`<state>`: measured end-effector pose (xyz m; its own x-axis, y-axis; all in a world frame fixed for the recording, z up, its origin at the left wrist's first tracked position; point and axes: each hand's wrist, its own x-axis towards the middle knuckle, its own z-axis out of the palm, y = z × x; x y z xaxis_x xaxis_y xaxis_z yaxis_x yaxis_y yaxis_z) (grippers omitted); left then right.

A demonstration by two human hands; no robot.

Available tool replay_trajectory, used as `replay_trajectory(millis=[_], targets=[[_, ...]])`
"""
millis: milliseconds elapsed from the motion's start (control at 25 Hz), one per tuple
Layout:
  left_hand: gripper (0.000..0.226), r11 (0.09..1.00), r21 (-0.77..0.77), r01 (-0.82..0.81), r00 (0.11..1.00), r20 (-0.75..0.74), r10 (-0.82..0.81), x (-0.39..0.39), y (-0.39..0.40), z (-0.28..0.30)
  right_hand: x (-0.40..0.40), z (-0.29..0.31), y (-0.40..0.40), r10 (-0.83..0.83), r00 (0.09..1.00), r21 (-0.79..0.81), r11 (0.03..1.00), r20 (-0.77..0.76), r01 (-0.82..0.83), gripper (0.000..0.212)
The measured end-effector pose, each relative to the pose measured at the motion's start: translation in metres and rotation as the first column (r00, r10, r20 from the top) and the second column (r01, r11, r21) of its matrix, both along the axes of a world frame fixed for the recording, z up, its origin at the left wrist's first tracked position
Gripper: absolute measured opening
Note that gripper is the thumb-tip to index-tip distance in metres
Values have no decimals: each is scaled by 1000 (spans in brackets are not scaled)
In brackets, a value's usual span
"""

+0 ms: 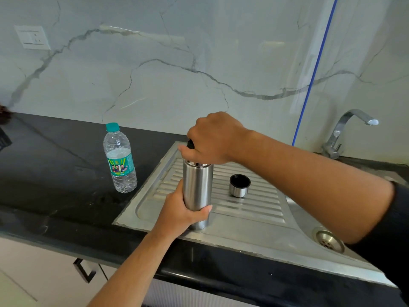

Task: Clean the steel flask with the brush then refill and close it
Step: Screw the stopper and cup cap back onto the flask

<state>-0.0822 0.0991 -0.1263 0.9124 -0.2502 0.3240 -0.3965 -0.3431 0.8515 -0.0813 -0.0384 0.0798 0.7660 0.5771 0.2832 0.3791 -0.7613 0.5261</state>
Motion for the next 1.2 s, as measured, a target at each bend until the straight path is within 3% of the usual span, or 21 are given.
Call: replay_trajectory(millis=[280,360,480,600,760,960,1200], targets=[[73,999,6,-51,999,8,51,-4,-3,1,-8,-8,31,-366,929,123,920,-64,371,45],[73,999,4,-35,999,0,35,-3,-2,1,-7,-2,29,-349,924,117,922,-155,368,48],[72,1000,13,-4,1000,-1,4,-3,1,2,-6,8,8,-180,943,68,976,-279,206,66],[74,1000,21,-12,1000,25,12,-6,0,4,-6,0,-1,-56,988,62,996,-141,65,70],[74,999,0,-50,999,14,50,-11,-3,6,-13,-8,9,-160,986,107,982,47,155,64],[75,997,13,-71,997,12,71,-16,-5,8,-19,-15,23,-277,959,229,939,66,256,53],[75,998,10,-64,998,8,64,-13,-5,6,-20,-18,27,-344,939,253,911,25,327,47]])
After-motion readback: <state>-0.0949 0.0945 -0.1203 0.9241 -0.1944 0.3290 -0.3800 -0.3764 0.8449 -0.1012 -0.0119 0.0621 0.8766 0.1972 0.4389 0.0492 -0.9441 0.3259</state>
